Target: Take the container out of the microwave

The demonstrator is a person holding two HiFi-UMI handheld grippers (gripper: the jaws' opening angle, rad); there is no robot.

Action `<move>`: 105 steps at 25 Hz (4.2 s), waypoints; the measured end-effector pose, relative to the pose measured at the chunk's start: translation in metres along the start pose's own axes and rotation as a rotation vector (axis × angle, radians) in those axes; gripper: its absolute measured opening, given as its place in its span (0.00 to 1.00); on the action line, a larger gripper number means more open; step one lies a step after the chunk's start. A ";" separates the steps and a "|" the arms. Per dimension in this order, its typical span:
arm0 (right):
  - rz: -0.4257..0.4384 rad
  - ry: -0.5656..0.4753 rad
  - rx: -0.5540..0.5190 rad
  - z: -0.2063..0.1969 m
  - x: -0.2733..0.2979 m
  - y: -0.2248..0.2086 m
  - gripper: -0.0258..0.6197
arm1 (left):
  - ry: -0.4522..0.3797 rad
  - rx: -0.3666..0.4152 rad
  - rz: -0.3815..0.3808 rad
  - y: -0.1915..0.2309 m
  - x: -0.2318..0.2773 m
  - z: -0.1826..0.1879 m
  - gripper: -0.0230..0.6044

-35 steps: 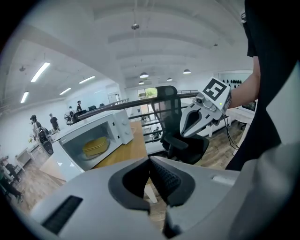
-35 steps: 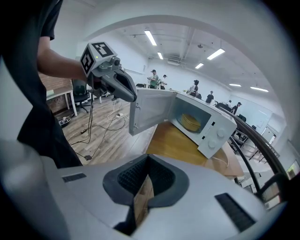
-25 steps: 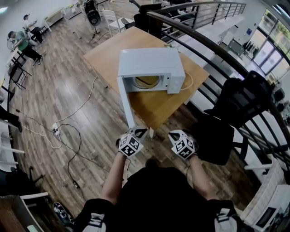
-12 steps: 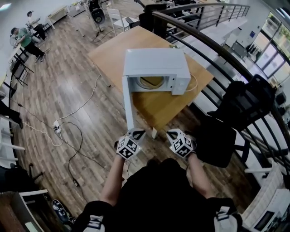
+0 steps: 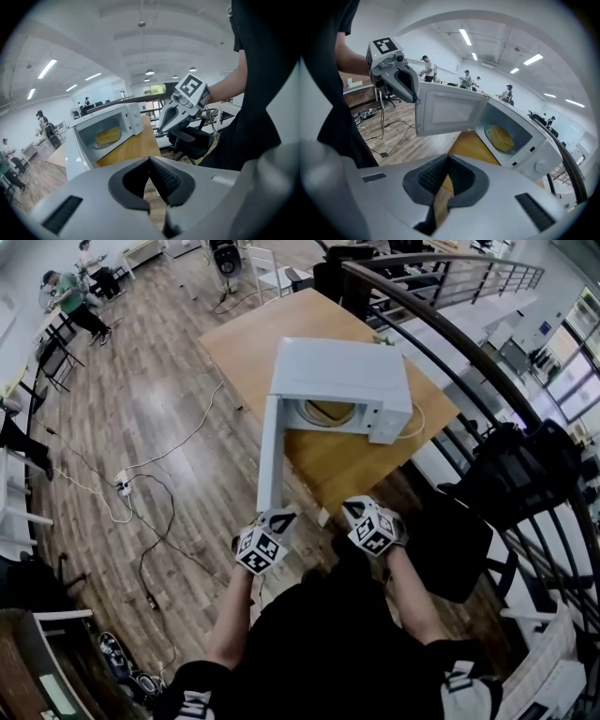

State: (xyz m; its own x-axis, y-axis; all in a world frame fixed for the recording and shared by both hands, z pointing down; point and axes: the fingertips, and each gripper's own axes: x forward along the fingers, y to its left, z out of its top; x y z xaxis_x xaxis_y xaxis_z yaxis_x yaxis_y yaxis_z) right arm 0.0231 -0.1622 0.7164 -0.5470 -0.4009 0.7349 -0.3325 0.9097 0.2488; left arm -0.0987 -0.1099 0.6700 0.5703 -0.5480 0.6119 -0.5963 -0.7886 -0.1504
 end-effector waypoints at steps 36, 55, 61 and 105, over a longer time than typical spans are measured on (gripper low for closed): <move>0.101 -0.042 -0.092 0.034 0.164 -0.221 0.06 | 0.097 -0.370 0.388 0.125 0.031 -0.014 0.04; 0.103 0.013 -0.120 0.037 0.226 -0.248 0.16 | 0.154 -0.413 0.469 0.126 0.028 -0.028 0.04; 0.098 0.060 -0.132 0.027 0.239 -0.249 0.11 | 0.160 -0.418 0.468 0.122 0.026 -0.031 0.04; 0.002 0.042 -0.087 0.033 0.148 -0.124 0.08 | 0.061 -0.271 0.286 0.077 -0.013 -0.045 0.04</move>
State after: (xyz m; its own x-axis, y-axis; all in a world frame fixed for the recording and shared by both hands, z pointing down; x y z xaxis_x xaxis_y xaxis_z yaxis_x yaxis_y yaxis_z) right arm -0.0418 -0.3376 0.7734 -0.5142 -0.3957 0.7609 -0.2621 0.9172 0.2999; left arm -0.1774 -0.1507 0.6857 0.3300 -0.7109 0.6211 -0.8582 -0.5000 -0.1163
